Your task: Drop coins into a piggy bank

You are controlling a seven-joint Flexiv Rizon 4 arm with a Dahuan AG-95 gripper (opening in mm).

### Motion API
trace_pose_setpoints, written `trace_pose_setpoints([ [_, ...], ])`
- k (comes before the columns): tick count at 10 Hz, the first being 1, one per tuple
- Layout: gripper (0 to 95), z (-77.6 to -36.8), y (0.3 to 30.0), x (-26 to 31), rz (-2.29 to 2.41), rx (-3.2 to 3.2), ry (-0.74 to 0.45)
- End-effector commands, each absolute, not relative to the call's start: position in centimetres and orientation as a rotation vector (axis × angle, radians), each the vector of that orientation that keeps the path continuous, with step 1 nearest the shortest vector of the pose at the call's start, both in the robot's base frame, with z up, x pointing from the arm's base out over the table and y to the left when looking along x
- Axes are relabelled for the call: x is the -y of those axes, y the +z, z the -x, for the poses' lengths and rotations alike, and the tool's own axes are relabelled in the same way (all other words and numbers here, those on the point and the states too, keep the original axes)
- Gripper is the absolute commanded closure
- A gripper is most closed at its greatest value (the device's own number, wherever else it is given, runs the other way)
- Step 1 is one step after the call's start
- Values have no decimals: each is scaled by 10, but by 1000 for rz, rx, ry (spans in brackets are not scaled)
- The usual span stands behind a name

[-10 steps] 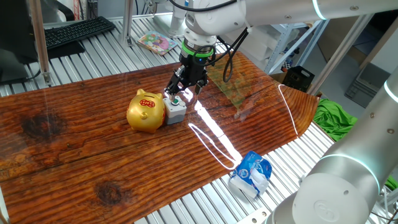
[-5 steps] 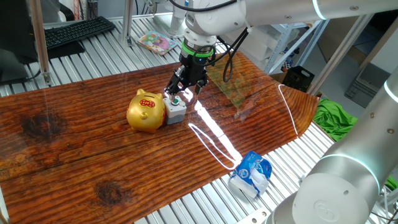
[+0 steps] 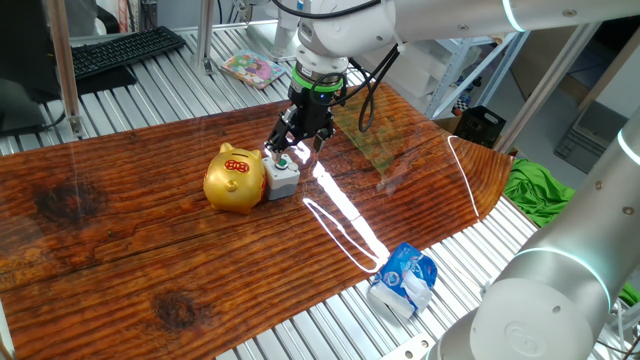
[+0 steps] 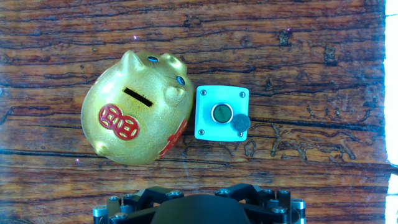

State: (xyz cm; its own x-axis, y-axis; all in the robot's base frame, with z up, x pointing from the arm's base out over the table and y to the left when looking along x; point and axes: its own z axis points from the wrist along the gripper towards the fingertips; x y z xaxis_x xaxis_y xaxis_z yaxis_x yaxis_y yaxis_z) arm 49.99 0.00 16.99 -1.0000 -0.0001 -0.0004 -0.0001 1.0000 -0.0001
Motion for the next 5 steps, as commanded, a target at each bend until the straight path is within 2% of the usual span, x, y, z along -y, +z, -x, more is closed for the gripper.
trace_pose_setpoints([
  [1,950,-500,170,0,-147,-3091,45],
  [5,950,-500,169,0,-148,-3090,46],
])
